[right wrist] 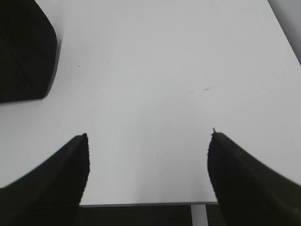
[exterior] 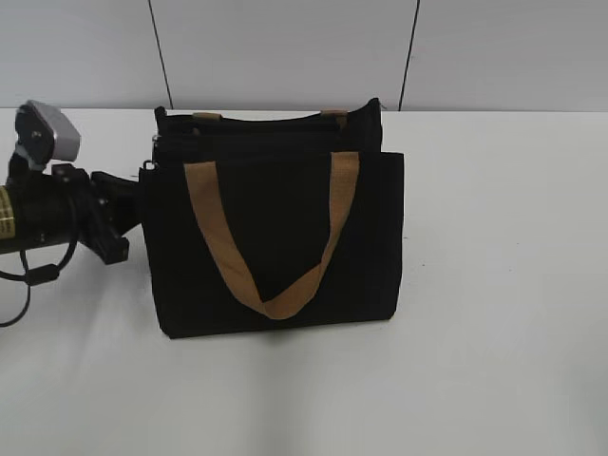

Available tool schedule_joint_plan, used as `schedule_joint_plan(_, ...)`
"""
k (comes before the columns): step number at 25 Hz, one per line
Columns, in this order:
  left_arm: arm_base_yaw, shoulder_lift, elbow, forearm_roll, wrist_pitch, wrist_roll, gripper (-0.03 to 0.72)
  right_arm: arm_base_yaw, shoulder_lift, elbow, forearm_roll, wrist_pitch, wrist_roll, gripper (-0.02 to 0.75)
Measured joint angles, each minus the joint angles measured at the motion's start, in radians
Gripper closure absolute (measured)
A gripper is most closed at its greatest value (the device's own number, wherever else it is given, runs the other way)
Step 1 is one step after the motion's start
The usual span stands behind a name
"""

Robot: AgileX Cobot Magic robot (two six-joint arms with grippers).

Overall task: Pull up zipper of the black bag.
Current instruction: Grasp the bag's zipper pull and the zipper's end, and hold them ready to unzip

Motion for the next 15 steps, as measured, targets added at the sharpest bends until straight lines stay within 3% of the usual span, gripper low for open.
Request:
schedule_joint_plan(5,0.000,-0.172,0.030,-0.049,0.168,0.000,0.678,0.000,0.000,0.000,0.000,0.000,0.000,0.146)
schedule_joint_plan(15,0.000,-0.401,0.034,-0.048,0.309,-0.056,0.678,0.000,0.000,0.000,0.000,0.000,0.007,0.146)
